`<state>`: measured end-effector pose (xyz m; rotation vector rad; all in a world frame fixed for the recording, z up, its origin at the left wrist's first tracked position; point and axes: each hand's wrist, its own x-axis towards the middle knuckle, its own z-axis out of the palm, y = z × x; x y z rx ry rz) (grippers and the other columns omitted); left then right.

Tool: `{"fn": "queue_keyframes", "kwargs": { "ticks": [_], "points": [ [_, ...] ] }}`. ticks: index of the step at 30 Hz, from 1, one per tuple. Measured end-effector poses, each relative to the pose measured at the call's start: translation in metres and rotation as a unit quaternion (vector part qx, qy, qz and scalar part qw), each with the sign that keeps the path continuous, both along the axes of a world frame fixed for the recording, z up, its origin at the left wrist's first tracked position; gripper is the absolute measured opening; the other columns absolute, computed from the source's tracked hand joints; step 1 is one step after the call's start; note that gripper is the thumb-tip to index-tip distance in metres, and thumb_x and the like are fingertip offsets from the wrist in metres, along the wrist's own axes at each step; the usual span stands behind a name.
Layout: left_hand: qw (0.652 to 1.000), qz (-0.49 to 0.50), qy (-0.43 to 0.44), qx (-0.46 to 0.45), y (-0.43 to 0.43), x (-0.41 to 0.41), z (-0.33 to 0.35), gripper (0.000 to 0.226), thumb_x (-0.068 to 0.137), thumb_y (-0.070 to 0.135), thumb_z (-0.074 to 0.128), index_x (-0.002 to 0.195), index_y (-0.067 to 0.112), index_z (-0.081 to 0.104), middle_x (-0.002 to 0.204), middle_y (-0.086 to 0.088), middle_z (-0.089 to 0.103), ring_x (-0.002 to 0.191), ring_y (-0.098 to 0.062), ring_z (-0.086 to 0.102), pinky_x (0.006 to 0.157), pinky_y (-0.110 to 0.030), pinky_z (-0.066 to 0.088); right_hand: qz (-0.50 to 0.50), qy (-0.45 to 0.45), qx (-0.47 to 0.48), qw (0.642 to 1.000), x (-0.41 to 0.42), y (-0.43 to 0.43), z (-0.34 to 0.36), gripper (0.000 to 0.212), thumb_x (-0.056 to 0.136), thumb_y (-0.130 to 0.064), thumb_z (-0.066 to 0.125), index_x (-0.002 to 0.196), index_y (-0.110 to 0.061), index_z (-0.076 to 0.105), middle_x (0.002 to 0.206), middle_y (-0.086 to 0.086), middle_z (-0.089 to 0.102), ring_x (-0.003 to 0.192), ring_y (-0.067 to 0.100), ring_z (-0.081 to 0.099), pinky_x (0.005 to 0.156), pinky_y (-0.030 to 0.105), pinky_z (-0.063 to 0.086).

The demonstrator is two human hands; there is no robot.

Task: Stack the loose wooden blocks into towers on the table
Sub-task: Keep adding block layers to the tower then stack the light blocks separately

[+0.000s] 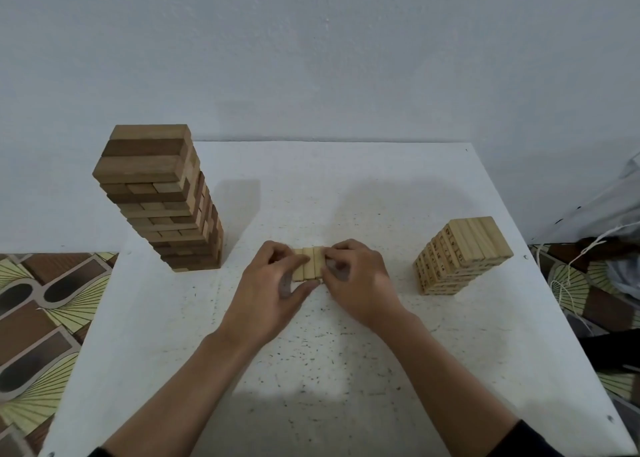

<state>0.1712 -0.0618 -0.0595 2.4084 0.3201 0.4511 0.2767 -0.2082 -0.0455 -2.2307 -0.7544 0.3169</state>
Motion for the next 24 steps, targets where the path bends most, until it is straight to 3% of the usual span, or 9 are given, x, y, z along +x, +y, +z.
{"fn": "queue_keyframes", "kwargs": {
  "ticks": [4, 8, 13, 15, 17, 21, 24],
  "points": [
    [0.999, 0.036, 0.002, -0.001, -0.011, 0.007, 0.0, 0.055, 0.07, 0.049, 0.086, 0.111, 0.016, 0.07, 0.108, 0.005, 0.049, 0.092, -0.005, 0.051, 0.078, -0.011, 0.045, -0.015, 0.033, -0.016, 0.999, 0.005, 0.006, 0.01, 0.044, 0.097, -0.015, 0.059, 0.141, -0.012, 0.056, 0.109, -0.004, 0.063, 0.096, 0.009, 0.06, 0.09, 0.025, 0.053],
    [0.997, 0.068, -0.023, 0.005, -0.017, 0.014, -0.005, 0.044, 0.071, 0.037, 0.09, 0.103, 0.015, 0.069, 0.106, 0.002, 0.052, 0.09, -0.012, 0.055, 0.073, -0.025, 0.054, -0.02, 0.026, -0.032, 0.999, 0.005, 0.008, 0.016, 0.018, 0.094, -0.014, 0.062, 0.107, -0.011, 0.074, 0.094, -0.001, 0.068, 0.086, 0.015, 0.063, 0.082, 0.034, 0.056],
    [1.0, 0.003, -0.016, -0.013, -0.002, 0.012, 0.001, 0.046, 0.072, 0.022, 0.084, 0.114, 0.02, 0.064, 0.113, 0.012, 0.055, 0.099, -0.002, 0.054, 0.083, -0.009, 0.042, -0.047, 0.026, -0.012, 0.999, 0.004, 0.002, 0.012, 0.002, 0.088, -0.02, 0.07, 0.089, -0.022, 0.07, 0.08, -0.012, 0.064, 0.073, 0.003, 0.06, 0.064, 0.015, 0.047],
    [0.997, -0.062, 0.01, -0.035, 0.014, 0.01, 0.007, 0.049, 0.076, 0.018, 0.08, 0.121, 0.025, 0.06, 0.118, 0.017, 0.056, 0.106, -0.001, 0.056, 0.086, -0.014, 0.046, -0.033, 0.009, 0.009, 0.999, -0.001, -0.002, 0.005, 0.013, 0.085, -0.026, 0.074, 0.096, -0.022, 0.068, 0.088, -0.012, 0.061, 0.078, 0.004, 0.057, 0.066, 0.015, 0.045],
    [0.989, -0.131, 0.044, -0.048, 0.029, 0.009, 0.012, 0.05, 0.082, 0.015, 0.074, 0.126, 0.028, 0.055, 0.125, 0.021, 0.054, 0.114, -0.002, 0.056, 0.093, -0.022, 0.048, -0.019, -0.045, 0.009, 0.999, -0.008, -0.008, -0.004, 0.034, 0.085, -0.031, 0.076, 0.116, -0.021, 0.065, 0.106, -0.01, 0.057, 0.094, 0.005, 0.053, 0.077, 0.015, 0.043],
    [0.981, -0.172, 0.071, -0.056, 0.041, 0.002, 0.011, 0.049, 0.091, 0.01, 0.065, 0.135, 0.028, 0.052, 0.148, 0.021, 0.044, 0.14, 0.002, 0.039, 0.114, -0.025, 0.038, 0.002, -0.161, -0.031, 0.986, -0.016, -0.013, -0.018, 0.057, 0.09, -0.044, 0.062, 0.139, -0.014, 0.054, 0.133, 0.002, 0.053, 0.127, 0.02, 0.046, 0.102, 0.039, 0.044],
    [0.989, -0.126, 0.059, -0.053, 0.034, -0.009, 0.008, 0.054, 0.099, 0.023, 0.062, 0.15, 0.026, 0.043, 0.161, 0.02, 0.029, 0.15, 0.005, 0.016, 0.122, -0.021, 0.02, 0.029, -0.163, -0.125, 0.978, -0.017, -0.012, -0.016, 0.069, 0.099, -0.057, 0.038, 0.155, -0.017, 0.032, 0.159, 0.001, 0.033, 0.151, 0.018, 0.018, 0.117, 0.044, 0.021]
  ]
}}
